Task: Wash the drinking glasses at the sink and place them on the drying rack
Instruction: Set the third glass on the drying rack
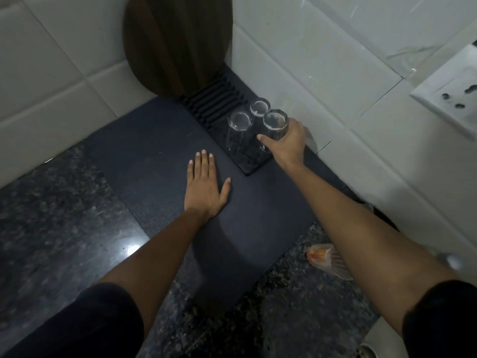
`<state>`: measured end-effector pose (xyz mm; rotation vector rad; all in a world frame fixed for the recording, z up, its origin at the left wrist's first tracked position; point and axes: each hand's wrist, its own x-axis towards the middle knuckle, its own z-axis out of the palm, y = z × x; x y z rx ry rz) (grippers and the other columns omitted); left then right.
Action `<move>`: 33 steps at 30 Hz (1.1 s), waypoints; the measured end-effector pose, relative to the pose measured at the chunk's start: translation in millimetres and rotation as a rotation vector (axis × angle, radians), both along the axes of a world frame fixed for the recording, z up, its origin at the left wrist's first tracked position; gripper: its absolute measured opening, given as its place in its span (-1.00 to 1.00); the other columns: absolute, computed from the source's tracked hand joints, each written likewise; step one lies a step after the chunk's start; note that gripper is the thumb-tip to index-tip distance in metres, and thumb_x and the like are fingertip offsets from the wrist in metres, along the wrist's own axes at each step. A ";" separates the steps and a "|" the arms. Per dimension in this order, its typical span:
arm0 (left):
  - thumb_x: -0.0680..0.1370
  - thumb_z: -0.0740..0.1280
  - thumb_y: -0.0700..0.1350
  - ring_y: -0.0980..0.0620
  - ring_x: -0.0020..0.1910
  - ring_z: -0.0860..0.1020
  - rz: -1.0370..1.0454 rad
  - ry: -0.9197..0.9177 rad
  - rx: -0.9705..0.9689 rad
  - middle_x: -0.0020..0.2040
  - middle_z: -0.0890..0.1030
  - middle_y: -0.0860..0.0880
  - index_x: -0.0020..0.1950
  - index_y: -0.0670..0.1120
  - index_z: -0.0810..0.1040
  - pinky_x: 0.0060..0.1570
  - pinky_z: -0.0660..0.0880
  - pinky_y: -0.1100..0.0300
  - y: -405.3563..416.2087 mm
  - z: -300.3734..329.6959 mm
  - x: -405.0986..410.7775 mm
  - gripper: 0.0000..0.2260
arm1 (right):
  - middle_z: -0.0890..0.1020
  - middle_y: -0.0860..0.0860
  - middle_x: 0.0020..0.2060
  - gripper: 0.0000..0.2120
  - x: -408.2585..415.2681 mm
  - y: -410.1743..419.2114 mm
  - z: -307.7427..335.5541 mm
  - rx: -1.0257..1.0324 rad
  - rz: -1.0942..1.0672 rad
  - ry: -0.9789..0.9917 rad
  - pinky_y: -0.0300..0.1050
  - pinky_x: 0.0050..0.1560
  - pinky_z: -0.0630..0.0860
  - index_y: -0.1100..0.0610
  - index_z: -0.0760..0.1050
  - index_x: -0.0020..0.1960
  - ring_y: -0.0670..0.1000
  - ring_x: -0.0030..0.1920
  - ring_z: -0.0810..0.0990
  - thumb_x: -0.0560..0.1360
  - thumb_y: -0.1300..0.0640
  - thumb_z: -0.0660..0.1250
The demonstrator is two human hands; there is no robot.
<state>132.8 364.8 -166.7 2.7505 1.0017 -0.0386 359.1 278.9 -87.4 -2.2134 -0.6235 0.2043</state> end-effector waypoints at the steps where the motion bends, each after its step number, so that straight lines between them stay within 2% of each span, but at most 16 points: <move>1: 0.69 -0.10 0.28 -0.18 0.67 -0.12 -0.002 0.001 -0.001 0.68 -0.03 -0.26 0.67 -0.25 -0.05 0.63 -0.12 -0.14 0.5 0.2 -0.3 -0.25 | 0.59 0.07 0.10 -0.42 -0.7 -0.5 -0.1 0.007 0.003 0.010 -0.57 -0.05 0.37 0.17 0.56 0.18 -0.05 0.04 0.52 0.28 0.01 0.71; 3: 0.68 -0.10 0.29 -0.19 0.67 -0.12 -0.009 0.001 -0.002 0.68 -0.03 -0.26 0.67 -0.25 -0.04 0.63 -0.12 -0.15 0.7 -0.1 -1.0 -0.25 | 0.60 0.05 0.18 -0.33 -2.8 -3.8 0.2 0.037 0.015 0.032 -0.57 0.03 0.38 0.15 0.55 0.29 -0.05 0.14 0.56 0.28 0.01 0.72; 5: 0.68 -0.09 0.29 -0.19 0.67 -0.11 -0.016 -0.008 -0.015 0.68 -0.01 -0.26 0.67 -0.25 -0.03 0.63 -0.12 -0.14 -0.4 -0.9 -2.2 -0.25 | 0.56 0.05 0.27 -0.21 -8.6 -12.8 2.0 0.038 0.012 0.046 -0.49 0.15 0.39 0.16 0.46 0.42 -0.07 0.22 0.52 0.30 0.01 0.71; 7: 0.69 -0.05 0.27 -0.21 0.67 -0.07 -0.020 -0.041 -0.036 0.67 0.02 -0.27 0.67 -0.25 0.01 0.63 -0.11 -0.14 -1.3 -2.0 -2.6 -0.26 | 0.51 0.09 0.34 -0.13 -16.2 -26.3 7.4 0.031 -0.026 0.076 -0.25 0.30 0.45 0.22 0.35 0.53 -0.02 0.29 0.50 0.36 0.02 0.67; 9: 0.69 -0.02 0.25 -0.23 0.66 -0.04 -0.028 -0.069 -0.052 0.66 0.05 -0.29 0.66 -0.26 0.04 0.63 -0.11 -0.13 -2.0 0.0 -4.5 -0.28 | 0.49 0.09 0.34 -0.17 -23.5 -44.6 16.6 0.064 -0.081 0.112 -0.06 0.37 0.49 0.20 0.31 0.57 0.01 0.30 0.50 0.44 0.06 0.62; 13: 0.67 0.06 0.21 -0.23 0.66 0.01 -0.065 -0.100 -0.114 0.66 0.11 -0.28 0.65 -0.25 0.13 0.64 -0.08 -0.09 -15.3 7.7 -14.4 -0.30 | 0.51 0.02 0.29 -0.29 -42.0 -108.4 49.5 0.149 -0.155 0.167 -0.07 0.33 0.53 0.11 0.33 0.56 -0.01 0.26 0.54 0.51 0.02 0.54; 18: 0.63 0.10 0.26 -0.20 0.65 0.08 -0.212 -0.147 -0.189 0.65 0.17 -0.24 0.64 -0.22 0.18 0.64 -0.04 -0.04 -79.4 13.6 -35.3 -0.26 | 0.60 0.02 0.25 -0.38 -83.5 -213.5 68.0 0.004 -0.091 0.045 -0.09 0.31 0.53 0.08 0.49 0.44 -0.05 0.24 0.58 0.50 -0.20 0.50; 21: 0.65 0.08 0.27 -0.20 0.65 0.08 -0.294 -0.131 -0.222 0.65 0.16 -0.24 0.65 -0.22 0.17 0.64 -0.03 -0.06 -129.3 14.2 -47.0 -0.27 | 0.58 0.08 0.29 -0.31 -108.3 -258.9 66.5 -0.141 -0.009 -0.021 -0.11 0.30 0.48 0.11 0.49 0.45 0.04 0.31 0.54 0.48 -0.29 0.48; 23: 0.67 0.07 0.25 -0.21 0.65 0.09 -0.349 -0.131 -0.208 0.65 0.16 -0.25 0.64 -0.24 0.17 0.63 0.00 -0.08 -156.4 12.6 -51.1 -0.28 | 0.50 0.12 0.37 -0.20 -120.5 -276.8 62.2 -0.265 0.058 -0.026 -0.01 0.34 0.46 0.08 0.42 0.51 0.13 0.40 0.46 0.45 -0.36 0.47; 25: 0.69 0.07 0.21 -0.22 0.64 0.11 -0.445 -0.110 -0.173 0.64 0.18 -0.27 0.64 -0.26 0.16 0.63 0.02 -0.08 -183.0 8.5 -56.7 -0.32 | 0.45 0.16 0.39 -0.15 -132.4 -291.6 54.3 -0.391 0.075 -0.020 0.16 0.33 0.49 0.03 0.32 0.56 0.24 0.41 0.43 0.42 -0.31 0.51; 27: 0.71 0.08 0.15 -0.22 0.65 0.09 -0.501 -0.088 -0.142 0.65 0.15 -0.27 0.64 -0.26 0.14 0.63 -0.01 -0.07 -198.0 2.5 -61.0 -0.36 | 0.45 0.18 0.34 -0.18 -140.2 -292.4 45.2 -0.439 0.064 -0.002 0.20 0.19 0.56 -0.05 0.24 0.58 0.30 0.31 0.50 0.43 -0.14 0.53; 30: 0.73 0.08 0.09 -0.23 0.65 0.04 -0.492 -0.068 -0.150 0.65 0.09 -0.29 0.65 -0.28 0.10 0.64 -0.06 -0.05 -219.7 7.1 -63.0 -0.39 | 0.53 0.12 0.24 -0.23 -153.8 -302.4 41.7 -0.234 -0.033 0.052 0.17 0.06 0.61 -0.09 0.31 0.52 0.20 0.15 0.60 0.37 -0.02 0.52; 33: 0.73 0.11 0.06 -0.20 0.66 0.04 -0.486 -0.103 -0.184 0.66 0.10 -0.27 0.65 -0.28 0.10 0.64 -0.05 -0.02 -235.4 21.5 -62.2 -0.40 | 0.58 0.05 0.26 -0.26 -167.3 -325.3 43.5 -0.053 -0.156 0.070 0.10 0.18 0.60 -0.06 0.39 0.45 0.06 0.22 0.59 0.34 -0.02 0.59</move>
